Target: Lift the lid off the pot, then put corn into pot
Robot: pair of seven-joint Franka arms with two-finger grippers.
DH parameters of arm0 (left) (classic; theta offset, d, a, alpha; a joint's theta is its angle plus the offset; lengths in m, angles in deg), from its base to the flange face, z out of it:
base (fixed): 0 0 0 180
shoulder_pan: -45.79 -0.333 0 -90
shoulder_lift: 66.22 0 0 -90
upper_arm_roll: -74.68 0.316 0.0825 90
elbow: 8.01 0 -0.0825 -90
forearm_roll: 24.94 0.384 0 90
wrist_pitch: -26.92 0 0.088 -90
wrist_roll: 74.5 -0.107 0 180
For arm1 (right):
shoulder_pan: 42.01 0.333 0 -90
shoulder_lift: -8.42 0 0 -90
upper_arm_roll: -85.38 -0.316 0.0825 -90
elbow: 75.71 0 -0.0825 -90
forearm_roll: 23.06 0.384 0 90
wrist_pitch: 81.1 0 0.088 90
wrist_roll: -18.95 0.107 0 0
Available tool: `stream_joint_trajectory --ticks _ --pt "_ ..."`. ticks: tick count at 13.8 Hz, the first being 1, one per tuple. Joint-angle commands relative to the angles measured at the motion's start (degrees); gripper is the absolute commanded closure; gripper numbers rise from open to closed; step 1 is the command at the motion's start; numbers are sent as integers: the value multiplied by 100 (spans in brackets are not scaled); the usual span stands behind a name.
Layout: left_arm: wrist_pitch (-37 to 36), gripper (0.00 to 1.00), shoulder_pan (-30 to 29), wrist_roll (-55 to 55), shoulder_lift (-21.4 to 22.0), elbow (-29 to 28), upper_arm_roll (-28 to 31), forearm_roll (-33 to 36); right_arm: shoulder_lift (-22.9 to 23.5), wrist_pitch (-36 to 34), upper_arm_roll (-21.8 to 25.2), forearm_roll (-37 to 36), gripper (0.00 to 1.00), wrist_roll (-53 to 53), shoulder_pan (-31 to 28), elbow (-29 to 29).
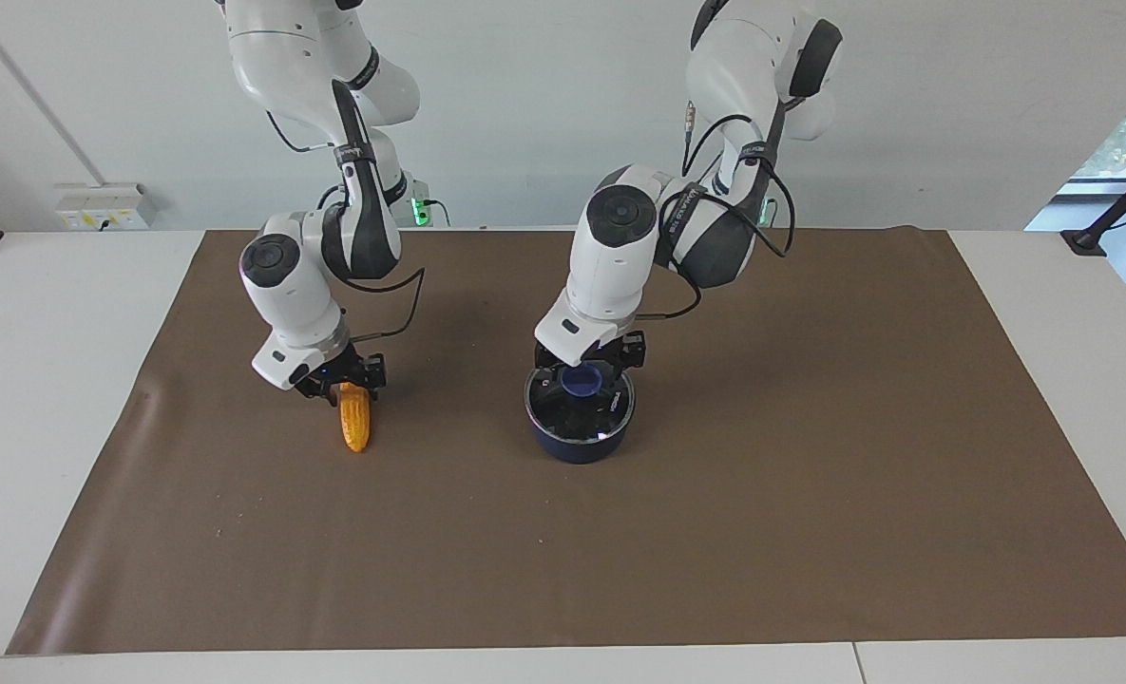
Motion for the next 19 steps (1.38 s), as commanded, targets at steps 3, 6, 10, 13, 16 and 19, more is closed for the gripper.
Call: stream_joint_trajectory --ticks 3,6,10,13,16,19 --pt "265 0 150 -21 -49 -154 72 159 -11 -53 -5 95 100 -148 15 -8" --pt "388 0 203 -13 -40 -215 72 132 146 -1227 -31 86 100 -60 286 955" --pt "353 0 203 -13 -32 -295 72 202 288 -1741 -31 7 100 993 770 1539" --pt "336 0 203 -13 -32 -304 72 211 331 -1750 -31 -11 100 1022 666 1548" --pt "300 2 203 -13 -32 -295 72 203 349 -1724 -31 -2 100 1022 683 1548" --pt "230 28 212 -13 -23 -295 72 185 349 -1724 -31 -2 100 1022 683 1548"
